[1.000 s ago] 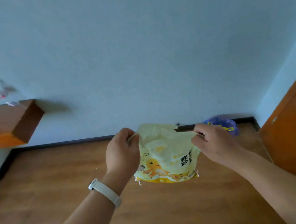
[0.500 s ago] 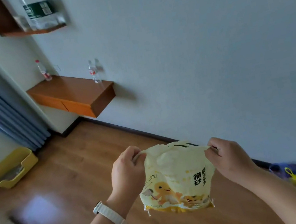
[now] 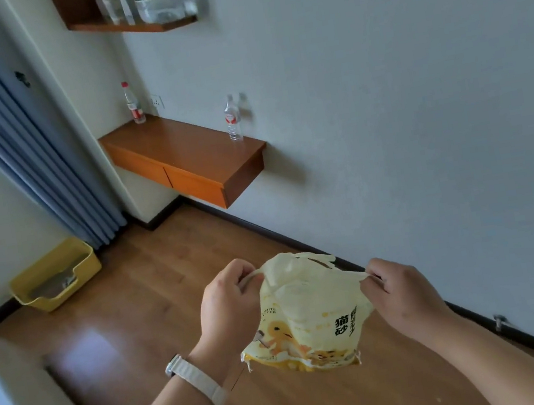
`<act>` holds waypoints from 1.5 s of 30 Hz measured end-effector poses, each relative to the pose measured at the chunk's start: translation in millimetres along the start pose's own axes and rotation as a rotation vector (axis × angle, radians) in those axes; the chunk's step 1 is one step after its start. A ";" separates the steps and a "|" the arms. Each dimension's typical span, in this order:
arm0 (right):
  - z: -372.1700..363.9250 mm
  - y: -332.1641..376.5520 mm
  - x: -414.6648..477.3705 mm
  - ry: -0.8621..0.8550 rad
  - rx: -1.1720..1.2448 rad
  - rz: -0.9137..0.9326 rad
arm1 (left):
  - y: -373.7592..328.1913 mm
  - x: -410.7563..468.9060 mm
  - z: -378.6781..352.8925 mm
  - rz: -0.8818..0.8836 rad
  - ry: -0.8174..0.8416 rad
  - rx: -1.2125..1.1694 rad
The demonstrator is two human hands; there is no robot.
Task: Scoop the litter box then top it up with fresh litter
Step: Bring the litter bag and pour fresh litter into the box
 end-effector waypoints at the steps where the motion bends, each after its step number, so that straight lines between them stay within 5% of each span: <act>1: -4.8 8.6 9.5 0.002 -0.001 0.018 | 4.9 8.0 6.6 0.005 -0.012 -0.005; 10: -52.6 60.0 106.2 0.080 0.054 0.177 | 48.1 70.0 58.2 0.115 -0.194 -0.042; 32: -210.1 154.5 407.3 0.549 0.374 0.569 | 121.5 262.8 169.3 0.339 -0.525 0.310; 45: -346.3 285.8 509.8 0.550 0.338 0.613 | 246.2 362.6 251.2 0.452 -0.638 0.217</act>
Point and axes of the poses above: each hand's wrist, its own x-axis towards the middle knuckle, its own z-axis out of the back of the hand, y = z × x, the point moved 1 cm from there along x, towards the middle knuckle, and after that the axes turned 4 degrees about z, right-handed, at the moved point
